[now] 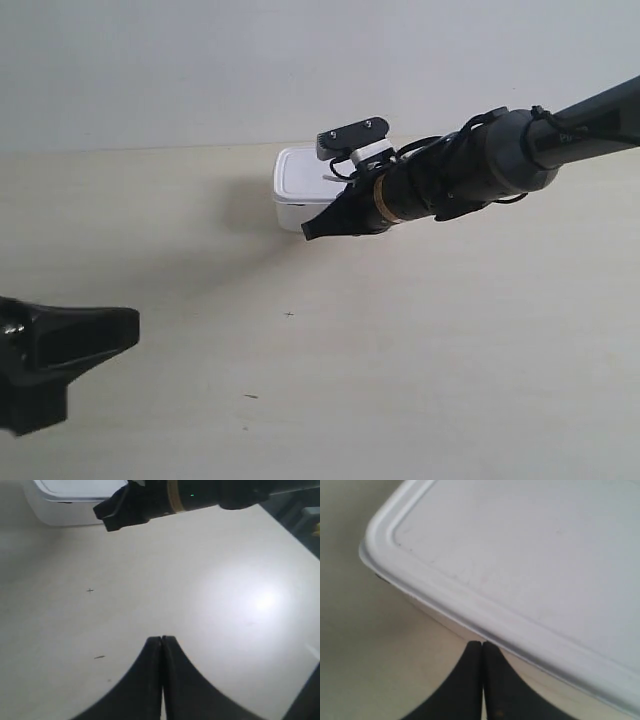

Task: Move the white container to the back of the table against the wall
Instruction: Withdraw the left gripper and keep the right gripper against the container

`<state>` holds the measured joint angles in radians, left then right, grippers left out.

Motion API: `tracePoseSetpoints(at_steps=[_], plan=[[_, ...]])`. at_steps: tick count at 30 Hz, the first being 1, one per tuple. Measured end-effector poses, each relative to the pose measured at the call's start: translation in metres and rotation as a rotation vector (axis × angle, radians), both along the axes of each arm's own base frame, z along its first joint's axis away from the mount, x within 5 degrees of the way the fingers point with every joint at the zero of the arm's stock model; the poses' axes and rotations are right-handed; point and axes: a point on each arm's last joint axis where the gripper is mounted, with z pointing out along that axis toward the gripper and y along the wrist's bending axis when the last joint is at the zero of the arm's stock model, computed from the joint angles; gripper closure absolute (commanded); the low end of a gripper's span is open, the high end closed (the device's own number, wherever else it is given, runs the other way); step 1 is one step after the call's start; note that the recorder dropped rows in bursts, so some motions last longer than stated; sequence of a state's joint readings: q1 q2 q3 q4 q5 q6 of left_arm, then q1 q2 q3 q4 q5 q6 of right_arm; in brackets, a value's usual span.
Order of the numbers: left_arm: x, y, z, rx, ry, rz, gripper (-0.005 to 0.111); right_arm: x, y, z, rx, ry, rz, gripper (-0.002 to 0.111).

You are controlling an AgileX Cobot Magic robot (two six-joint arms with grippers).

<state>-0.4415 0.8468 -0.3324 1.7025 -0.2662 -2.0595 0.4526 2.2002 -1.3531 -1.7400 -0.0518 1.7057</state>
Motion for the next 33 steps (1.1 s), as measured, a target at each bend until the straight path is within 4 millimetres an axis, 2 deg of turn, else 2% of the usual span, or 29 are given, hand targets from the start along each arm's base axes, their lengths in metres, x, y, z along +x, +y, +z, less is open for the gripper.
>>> tracePoseSetpoints(at_steps=[8, 16, 23, 33], plan=[[-0.053, 0.007, -0.001, -0.159, -0.062, -0.156, 0.107, 0.005, -0.003, -0.001, -0.068, -0.048, 0.008, 0.108], [-0.09, 0.013, 0.005, -0.301, -0.176, -0.286, 0.107, 0.015, 0.001, -0.013, -0.105, -0.064, 0.037, 0.108], [-0.111, 0.017, 0.01, -0.34, -0.29, -0.366, 0.107, 0.023, 0.003, -0.015, -0.151, -0.104, 0.062, 0.108], [-0.116, 0.024, -0.012, -0.346, -0.345, -0.312, 0.107, 0.035, 0.007, -0.024, -0.209, -0.148, 0.097, 0.108]])
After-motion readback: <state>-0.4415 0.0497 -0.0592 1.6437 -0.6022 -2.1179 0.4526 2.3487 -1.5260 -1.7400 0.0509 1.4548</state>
